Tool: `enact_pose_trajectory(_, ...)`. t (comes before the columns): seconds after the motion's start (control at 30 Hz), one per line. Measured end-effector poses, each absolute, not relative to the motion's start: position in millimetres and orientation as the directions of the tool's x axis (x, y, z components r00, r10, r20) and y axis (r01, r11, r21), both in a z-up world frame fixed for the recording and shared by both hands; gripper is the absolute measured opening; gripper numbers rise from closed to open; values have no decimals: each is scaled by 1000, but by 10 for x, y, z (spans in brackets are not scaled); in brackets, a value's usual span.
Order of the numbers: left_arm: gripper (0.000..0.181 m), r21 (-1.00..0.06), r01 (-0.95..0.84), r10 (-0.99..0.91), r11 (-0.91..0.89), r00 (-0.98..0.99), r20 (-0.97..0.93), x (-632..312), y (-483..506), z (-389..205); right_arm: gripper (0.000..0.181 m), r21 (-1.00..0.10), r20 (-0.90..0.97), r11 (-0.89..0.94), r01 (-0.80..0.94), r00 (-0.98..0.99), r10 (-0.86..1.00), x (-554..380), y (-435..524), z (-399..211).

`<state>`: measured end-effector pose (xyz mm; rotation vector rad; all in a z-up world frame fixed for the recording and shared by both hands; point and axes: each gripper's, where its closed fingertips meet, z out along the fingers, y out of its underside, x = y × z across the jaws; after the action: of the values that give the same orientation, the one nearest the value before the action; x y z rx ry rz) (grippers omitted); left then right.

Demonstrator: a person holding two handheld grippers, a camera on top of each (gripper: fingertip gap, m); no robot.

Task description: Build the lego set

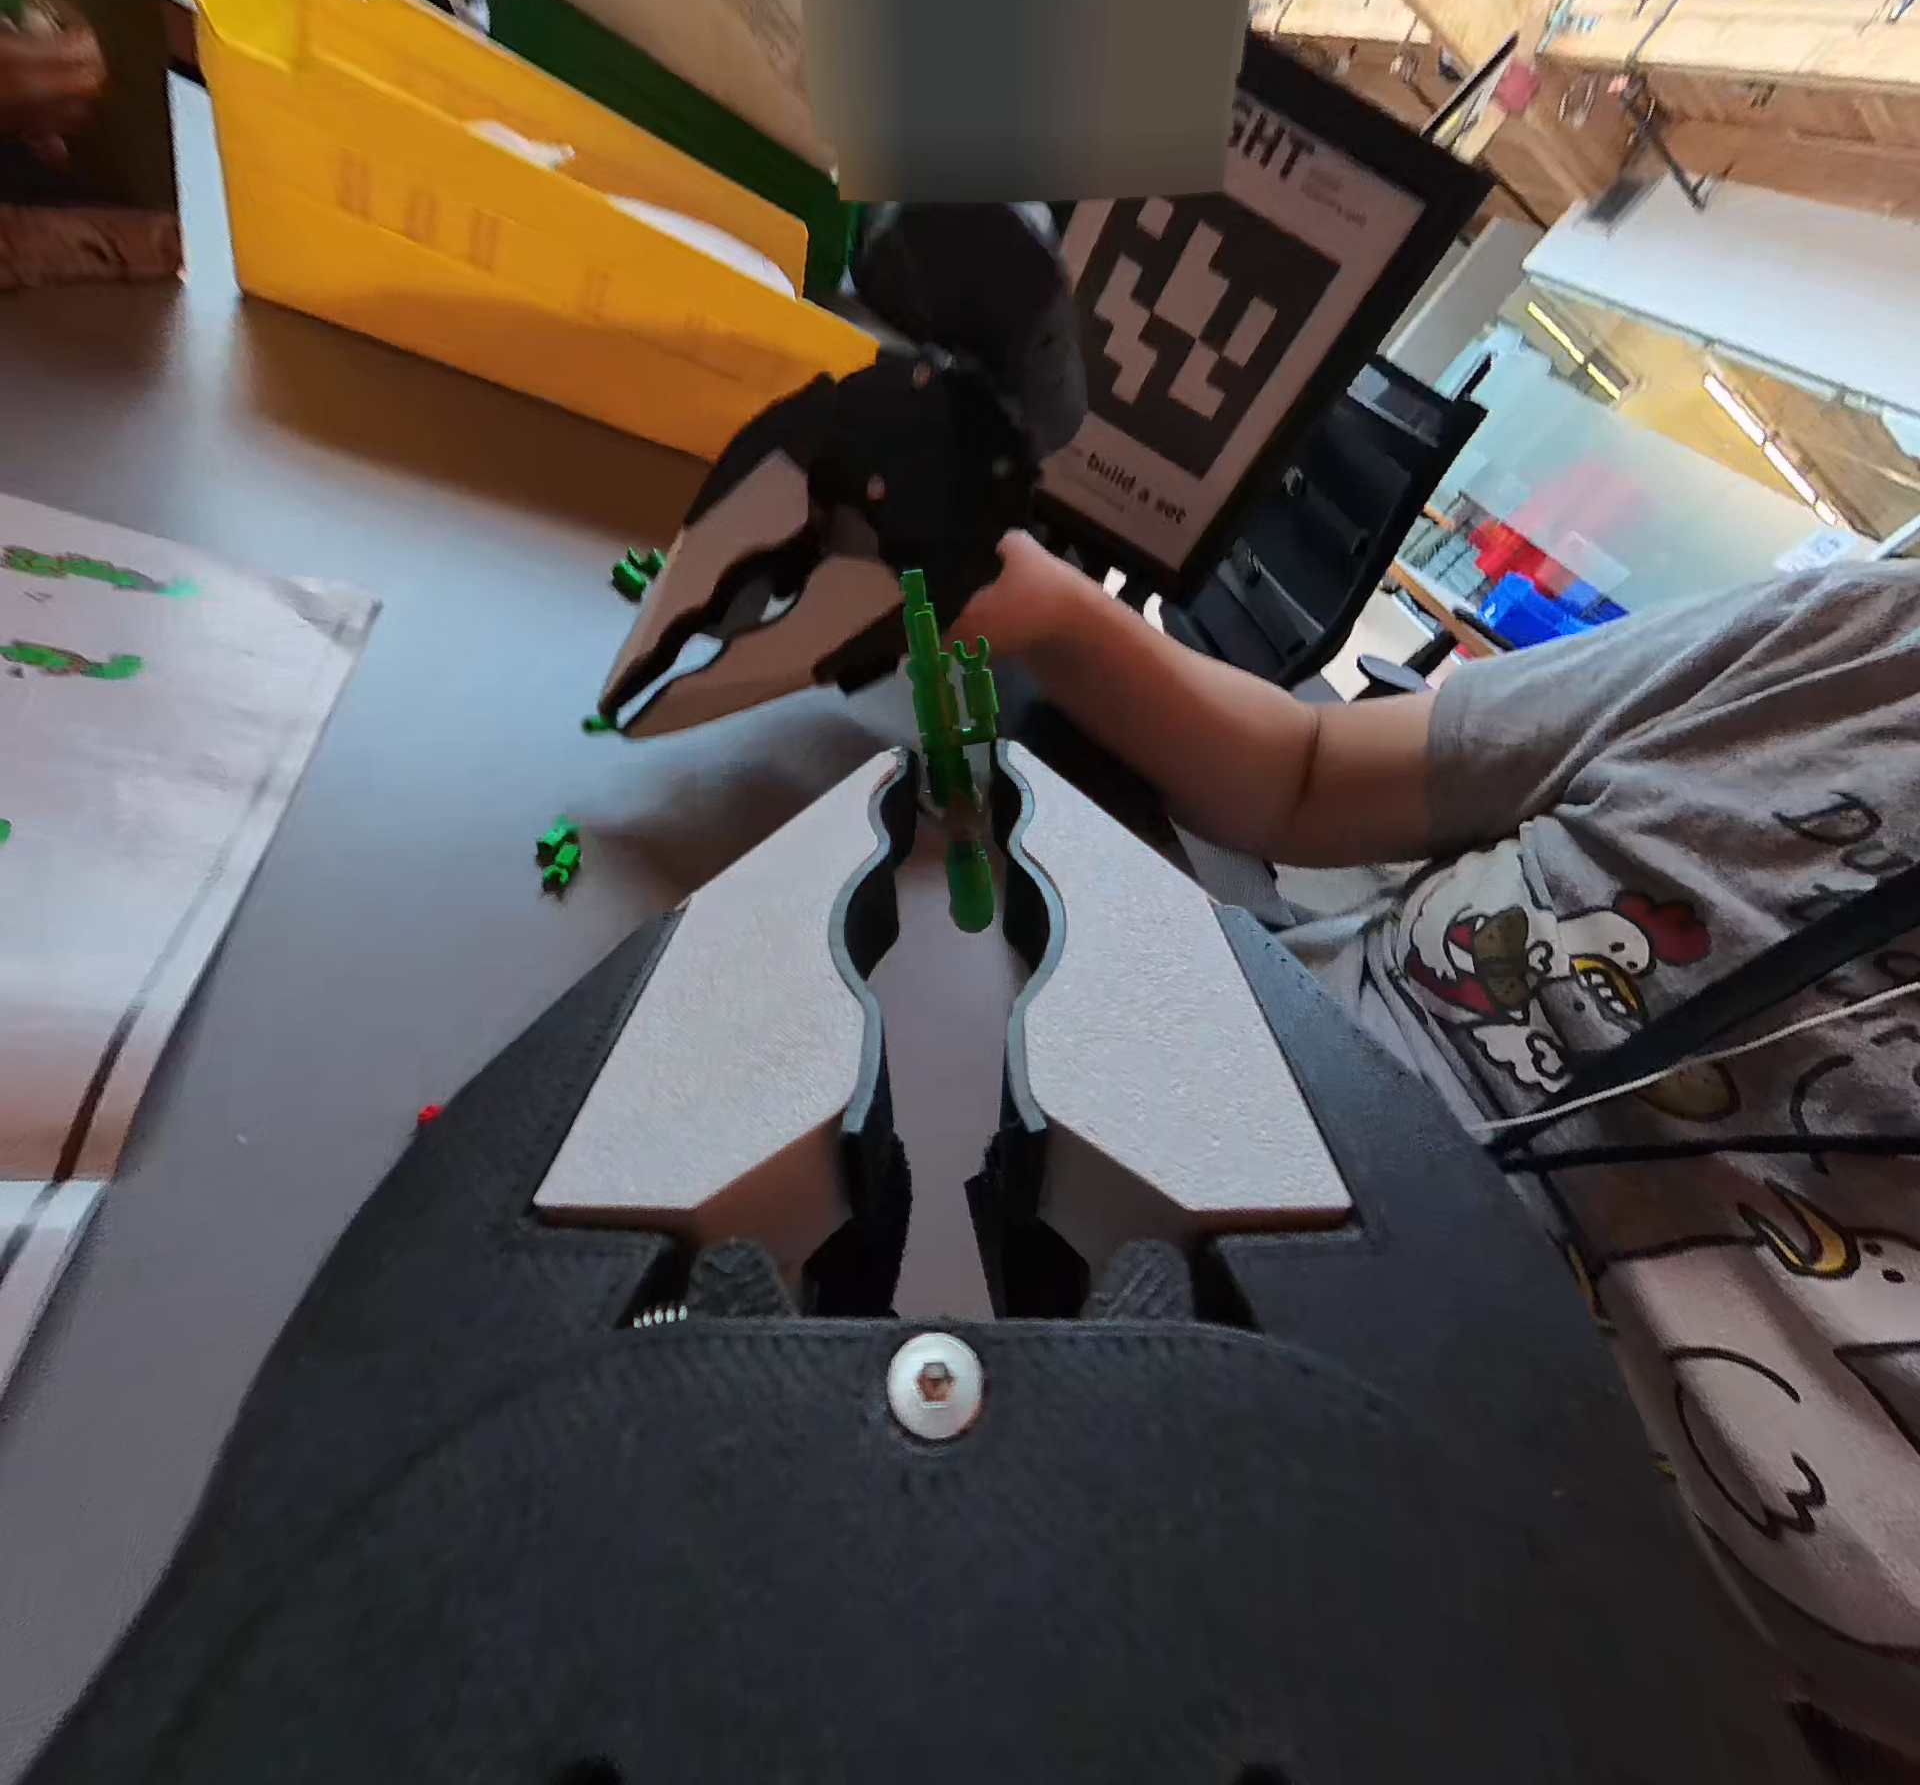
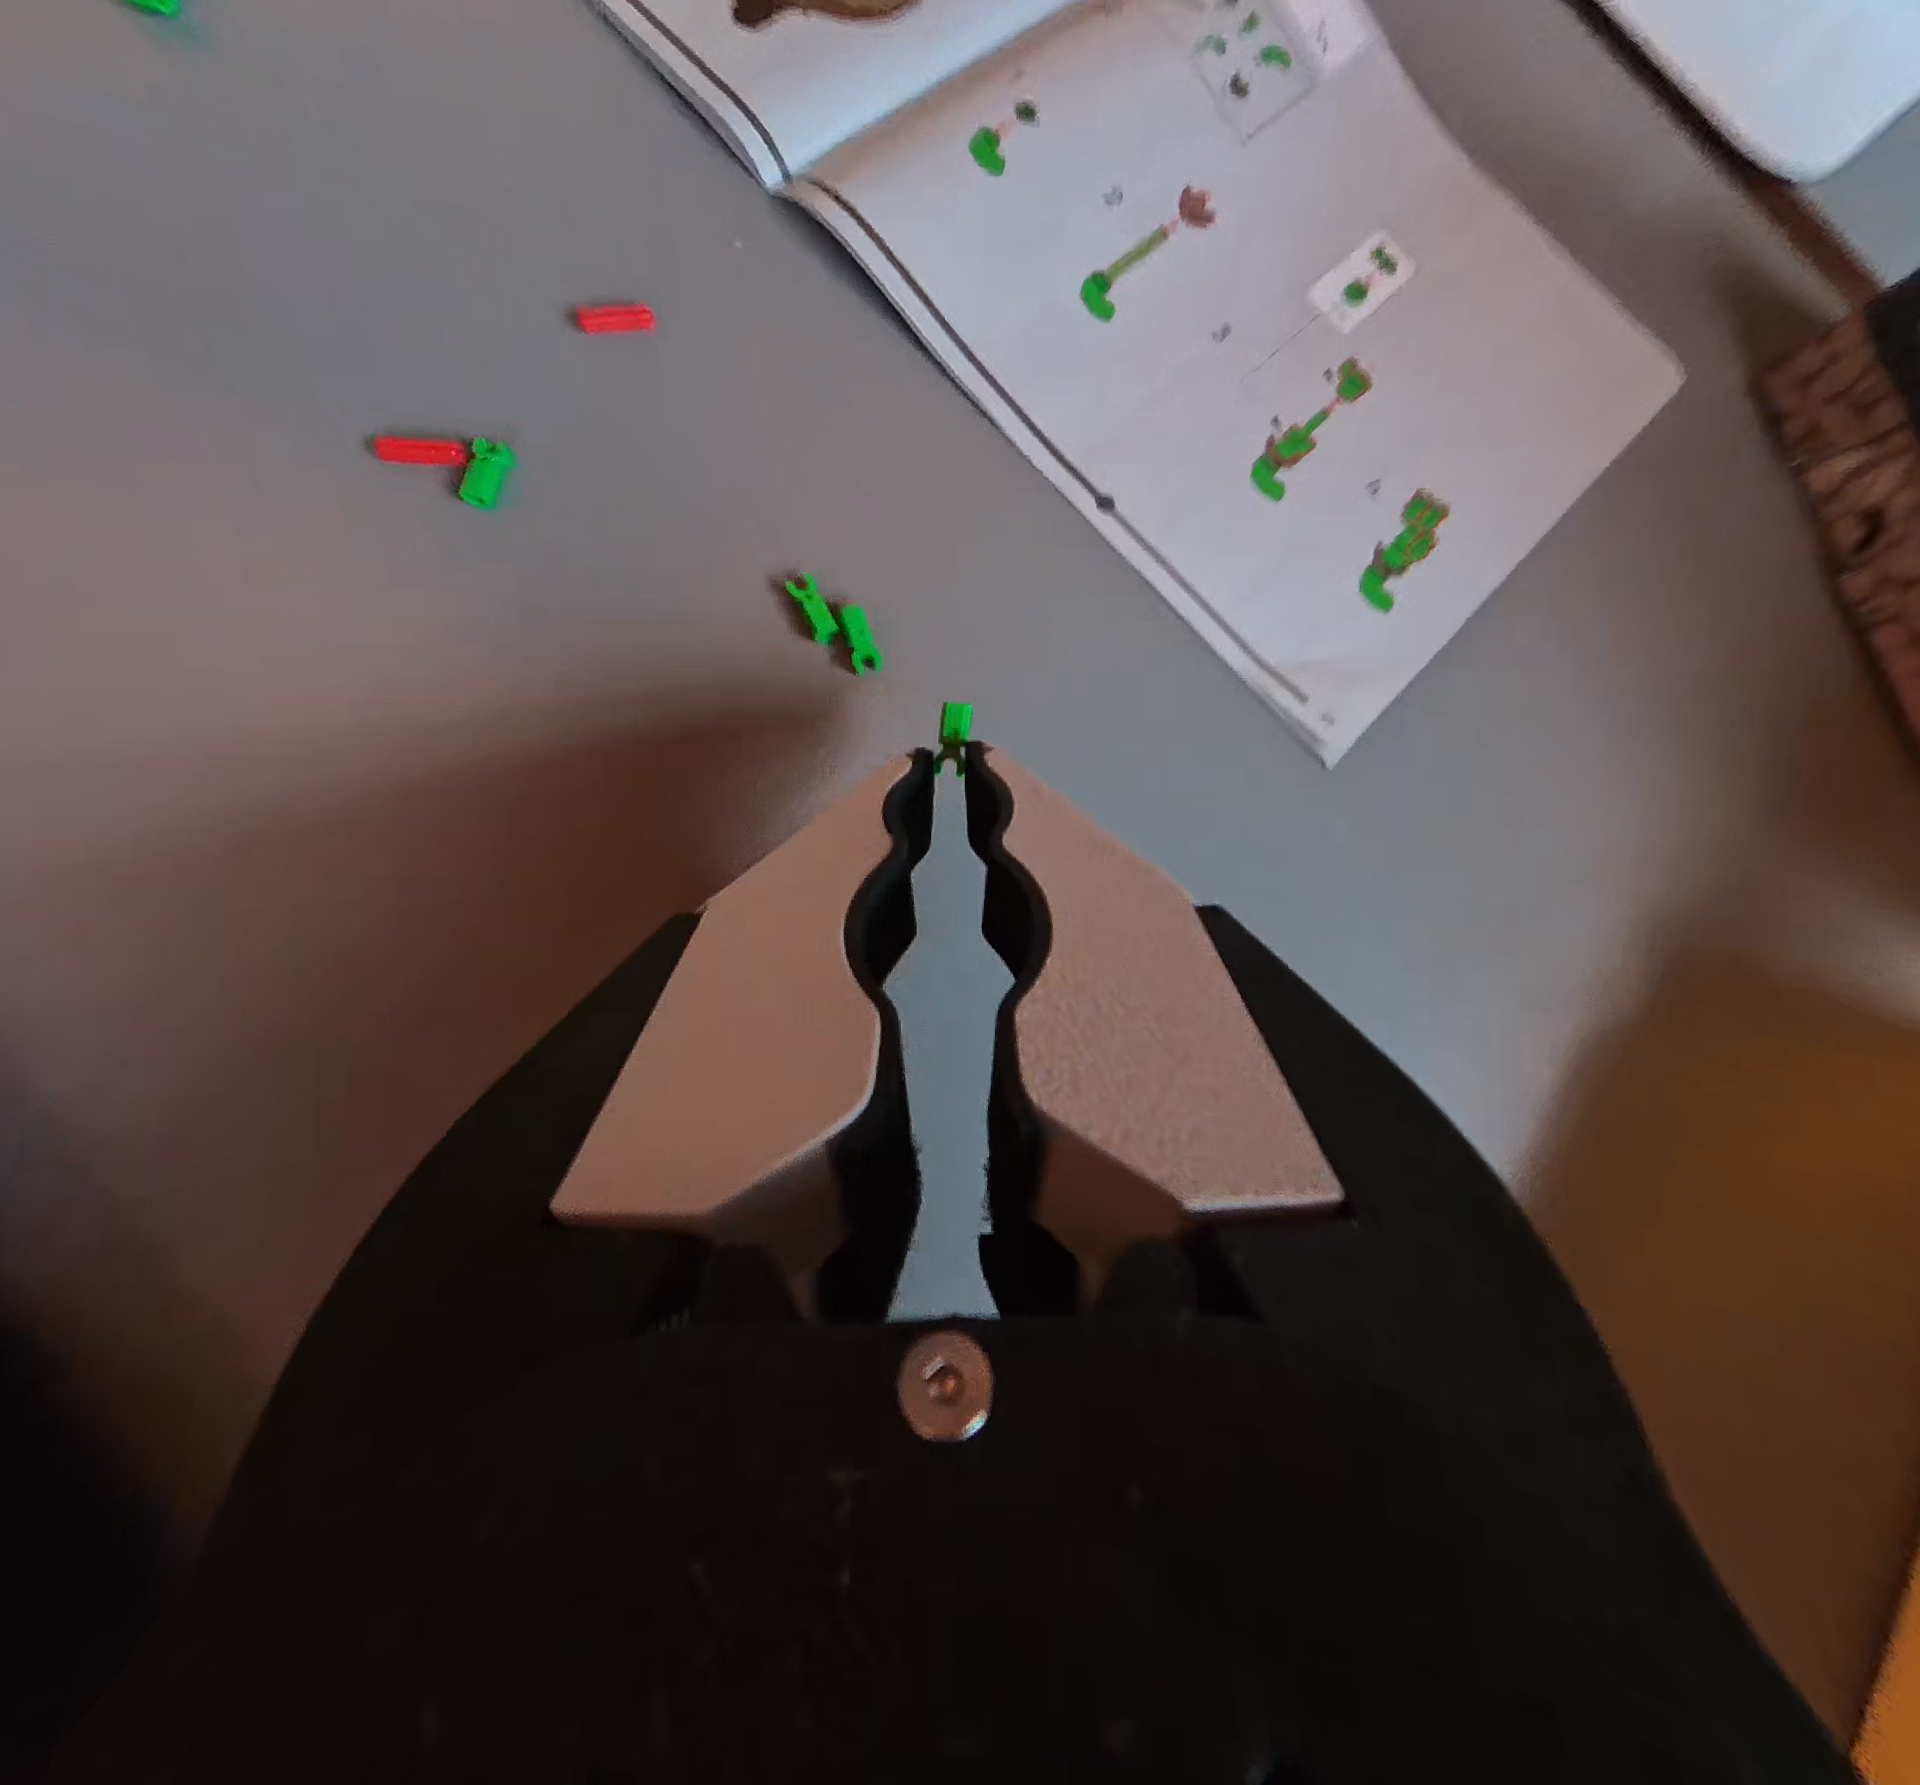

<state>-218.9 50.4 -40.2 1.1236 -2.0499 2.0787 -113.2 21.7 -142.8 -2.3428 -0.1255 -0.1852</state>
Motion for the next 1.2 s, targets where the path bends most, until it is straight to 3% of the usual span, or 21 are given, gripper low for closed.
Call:
enact_pose_trajectory(0.13,12,-791,-610,-395,-43,-717,574,-2339,394,-622,5,-791,235,-512,334,940,249,-1505,252,-1137)
enact_pose_trajectory(0.43,12,-470,-863,-278,183,-504,817,-2723,190,-1110,5,-746,482,-208,632,729,487,-2174,157,-999)
enact_pose_trajectory(0.77,12,-291,-905,-255,311,-375,891,-3004,129,-1339,5,-712,431,-199,673,643,633,-2600,153,-1308)
enact_pose_trajectory(1.2,12,-214,-913,-281,348,-320,905,-3079,127,-1476,5,-706,373,-219,674,616,694,-2776,132,-1469)
